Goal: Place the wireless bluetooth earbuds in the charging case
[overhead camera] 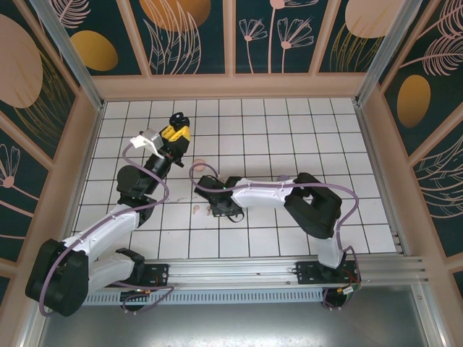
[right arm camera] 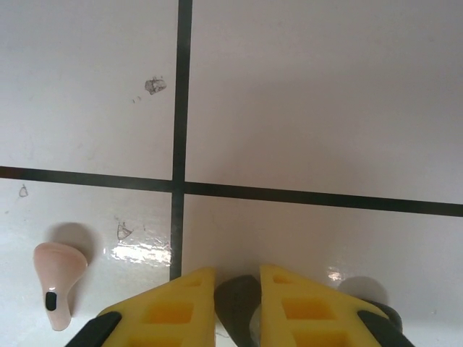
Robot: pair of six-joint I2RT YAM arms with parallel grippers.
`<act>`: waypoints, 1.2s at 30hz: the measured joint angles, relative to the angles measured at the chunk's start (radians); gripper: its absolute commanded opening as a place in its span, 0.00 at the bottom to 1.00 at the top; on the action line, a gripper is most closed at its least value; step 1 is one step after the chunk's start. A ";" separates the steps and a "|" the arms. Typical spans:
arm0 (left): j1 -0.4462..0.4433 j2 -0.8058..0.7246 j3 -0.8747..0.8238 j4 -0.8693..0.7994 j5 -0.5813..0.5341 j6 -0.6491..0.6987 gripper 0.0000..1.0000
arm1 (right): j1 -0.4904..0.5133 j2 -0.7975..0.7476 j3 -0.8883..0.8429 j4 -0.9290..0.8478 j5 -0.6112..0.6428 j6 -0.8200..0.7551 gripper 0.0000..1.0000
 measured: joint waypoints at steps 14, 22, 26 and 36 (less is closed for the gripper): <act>0.000 0.029 0.000 0.047 0.123 -0.012 0.00 | -0.019 -0.136 -0.034 0.016 0.021 0.000 0.14; 0.000 0.051 0.000 0.079 0.209 0.015 0.00 | -0.089 -0.381 -0.053 0.042 0.058 -0.008 0.14; -0.001 0.063 0.000 0.075 0.248 0.055 0.00 | -0.150 -0.494 -0.055 0.057 0.071 -0.043 0.14; -0.108 0.109 0.000 -0.008 0.251 0.246 0.00 | -0.286 -0.688 0.003 0.142 0.033 -0.242 0.14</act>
